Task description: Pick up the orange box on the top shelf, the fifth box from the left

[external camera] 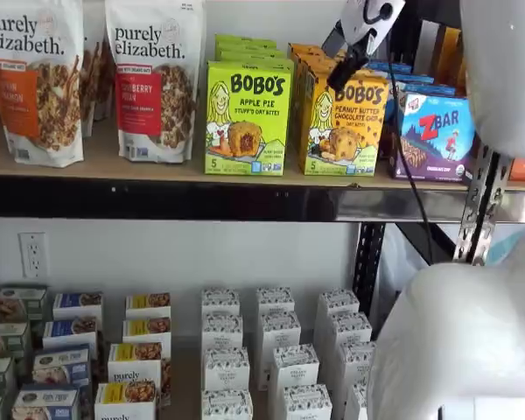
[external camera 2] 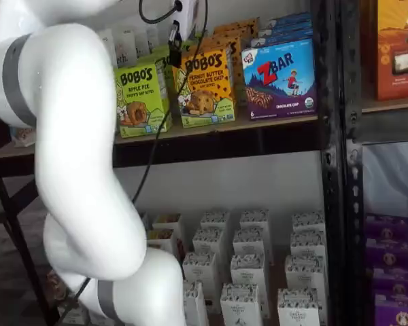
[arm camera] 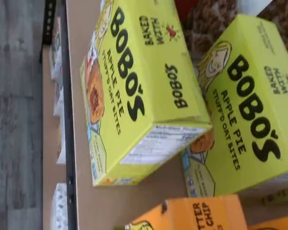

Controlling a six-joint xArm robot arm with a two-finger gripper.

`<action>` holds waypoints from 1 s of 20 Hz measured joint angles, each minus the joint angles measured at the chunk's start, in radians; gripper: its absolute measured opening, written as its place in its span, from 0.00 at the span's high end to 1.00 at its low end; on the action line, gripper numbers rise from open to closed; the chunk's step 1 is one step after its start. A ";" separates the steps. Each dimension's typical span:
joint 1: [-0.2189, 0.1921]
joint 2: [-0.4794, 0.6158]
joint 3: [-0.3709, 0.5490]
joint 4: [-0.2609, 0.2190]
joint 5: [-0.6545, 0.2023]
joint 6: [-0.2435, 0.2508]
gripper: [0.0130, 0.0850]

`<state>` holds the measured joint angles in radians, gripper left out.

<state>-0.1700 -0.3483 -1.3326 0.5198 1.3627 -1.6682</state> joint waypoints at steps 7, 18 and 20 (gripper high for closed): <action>0.004 0.062 -0.075 -0.064 0.042 -0.001 0.00; -0.008 0.154 -0.230 -0.223 0.187 -0.020 0.00; -0.013 0.163 -0.237 -0.234 0.195 -0.027 0.00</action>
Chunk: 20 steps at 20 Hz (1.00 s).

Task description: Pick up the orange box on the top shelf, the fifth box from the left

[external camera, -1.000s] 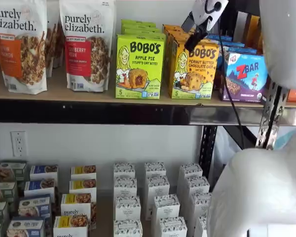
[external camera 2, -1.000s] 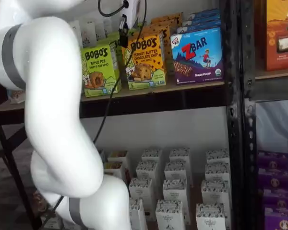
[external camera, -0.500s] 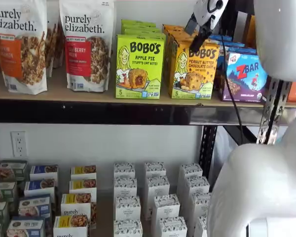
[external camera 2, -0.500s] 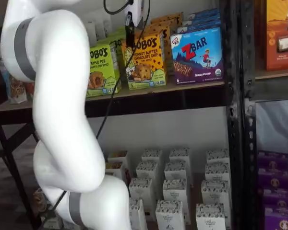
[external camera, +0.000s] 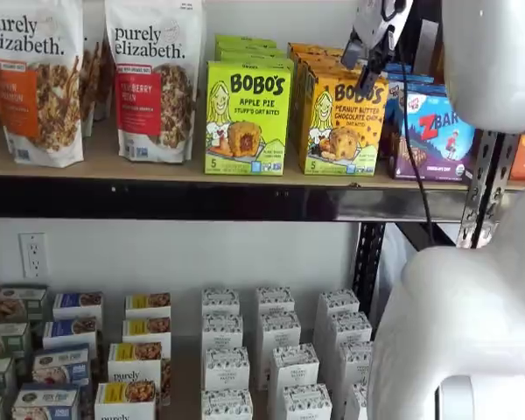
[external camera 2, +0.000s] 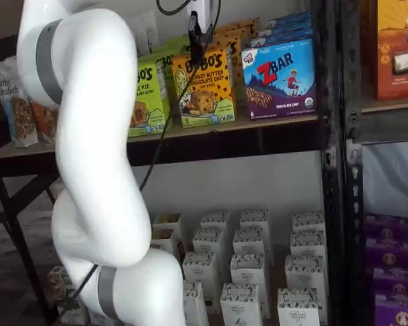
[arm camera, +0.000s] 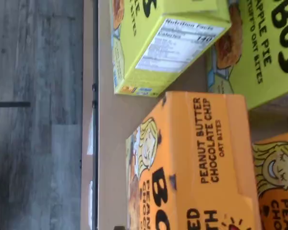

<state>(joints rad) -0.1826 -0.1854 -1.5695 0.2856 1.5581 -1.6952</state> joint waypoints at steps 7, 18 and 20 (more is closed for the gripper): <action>0.011 0.045 -0.027 -0.053 0.044 -0.003 0.00; 0.031 0.105 -0.054 -0.065 0.060 0.010 0.00; 0.031 0.103 -0.049 -0.065 0.049 0.009 0.00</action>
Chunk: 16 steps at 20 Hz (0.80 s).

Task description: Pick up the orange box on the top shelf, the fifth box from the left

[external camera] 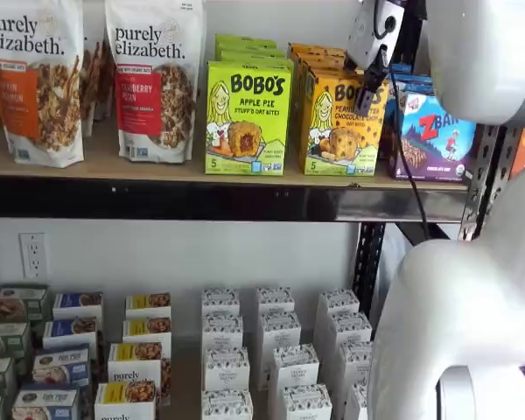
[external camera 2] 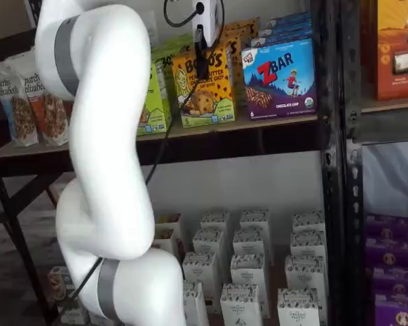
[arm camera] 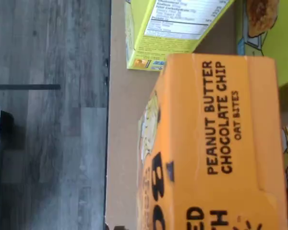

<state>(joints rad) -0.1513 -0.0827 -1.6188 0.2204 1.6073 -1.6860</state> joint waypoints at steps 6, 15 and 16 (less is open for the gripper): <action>0.002 0.007 -0.018 -0.017 0.019 0.001 0.00; 0.004 0.039 -0.082 -0.024 0.099 0.008 0.11; 0.004 0.039 -0.081 -0.023 0.098 0.008 0.11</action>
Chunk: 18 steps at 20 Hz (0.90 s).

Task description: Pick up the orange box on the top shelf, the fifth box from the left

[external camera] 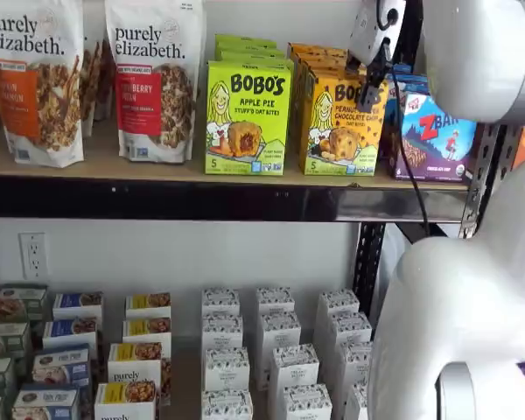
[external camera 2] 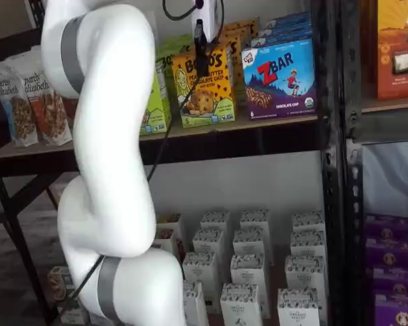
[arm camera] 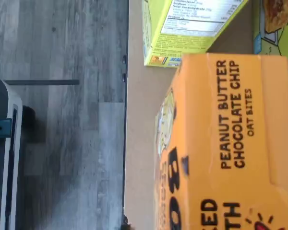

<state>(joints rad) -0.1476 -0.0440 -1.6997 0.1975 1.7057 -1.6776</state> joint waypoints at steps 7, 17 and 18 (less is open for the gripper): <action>-0.001 -0.013 0.019 0.001 -0.011 -0.001 0.33; -0.001 -0.036 0.049 0.000 -0.040 -0.004 0.39; -0.001 -0.036 0.048 0.000 -0.038 -0.004 0.39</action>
<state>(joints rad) -0.1488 -0.0796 -1.6516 0.1971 1.6675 -1.6812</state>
